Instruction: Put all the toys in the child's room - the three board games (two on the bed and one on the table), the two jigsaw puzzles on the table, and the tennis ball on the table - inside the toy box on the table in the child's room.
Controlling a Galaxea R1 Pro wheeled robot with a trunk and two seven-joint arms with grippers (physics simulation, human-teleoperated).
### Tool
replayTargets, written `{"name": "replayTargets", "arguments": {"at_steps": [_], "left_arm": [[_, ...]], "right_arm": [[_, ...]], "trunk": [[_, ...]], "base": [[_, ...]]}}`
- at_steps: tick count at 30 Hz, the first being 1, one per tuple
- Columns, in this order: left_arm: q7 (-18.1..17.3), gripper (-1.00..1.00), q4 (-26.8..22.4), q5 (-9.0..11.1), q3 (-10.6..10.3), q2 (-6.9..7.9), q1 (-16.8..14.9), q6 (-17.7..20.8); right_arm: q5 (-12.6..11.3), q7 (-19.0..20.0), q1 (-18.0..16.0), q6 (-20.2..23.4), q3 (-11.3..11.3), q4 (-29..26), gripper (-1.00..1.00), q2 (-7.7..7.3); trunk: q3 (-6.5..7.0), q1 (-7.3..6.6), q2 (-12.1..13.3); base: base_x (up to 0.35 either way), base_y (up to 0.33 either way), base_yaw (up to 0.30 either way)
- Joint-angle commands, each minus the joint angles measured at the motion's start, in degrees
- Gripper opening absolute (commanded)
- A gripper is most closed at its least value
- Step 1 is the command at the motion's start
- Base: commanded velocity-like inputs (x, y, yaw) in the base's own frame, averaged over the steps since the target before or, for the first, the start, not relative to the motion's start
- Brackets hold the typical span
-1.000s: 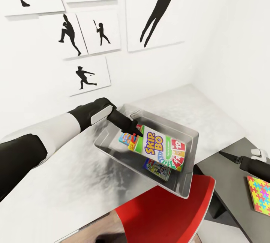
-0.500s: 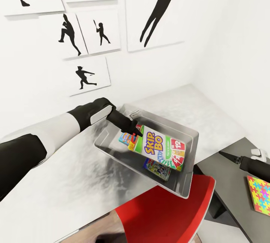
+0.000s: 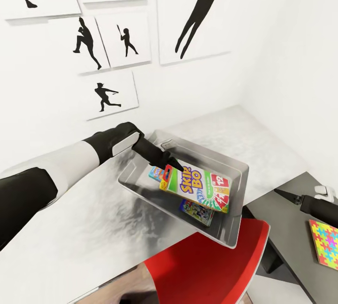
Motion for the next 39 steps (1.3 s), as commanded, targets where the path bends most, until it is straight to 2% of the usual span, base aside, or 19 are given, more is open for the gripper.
{"name": "replayTargets", "arguments": {"at_steps": [1, 27, 39], "left_arm": [[-0.36, 1.0, -0.01, 0.03, -0.3, 0.04, -0.1, 0.0], [-0.56, 1.0, -1.01, 0.19, -0.22, 0.48, -1.67, 0.0], [-0.68, 1.0, -2.43, 0.49, -0.34, 1.62, -5.22, 0.0]], "right_arm": [[-0.14, 0.09, -0.03, 0.32, -0.04, -0.03, 1.0, -0.01], [-0.14, 0.03, 0.01, 0.32, -0.04, -0.12, 1.0, 0.02], [-0.14, 0.02, 0.01, 0.32, -0.04, -0.12, 1.0, 0.07]], "trunk": [[-0.09, 0.03, -0.1], [-0.09, 0.03, -0.1], [-0.09, 0.03, -0.1]], "base": [[0.0, 0.0, 0.0], [0.0, 0.0, 0.0], [0.0, 0.0, 0.0]]}}
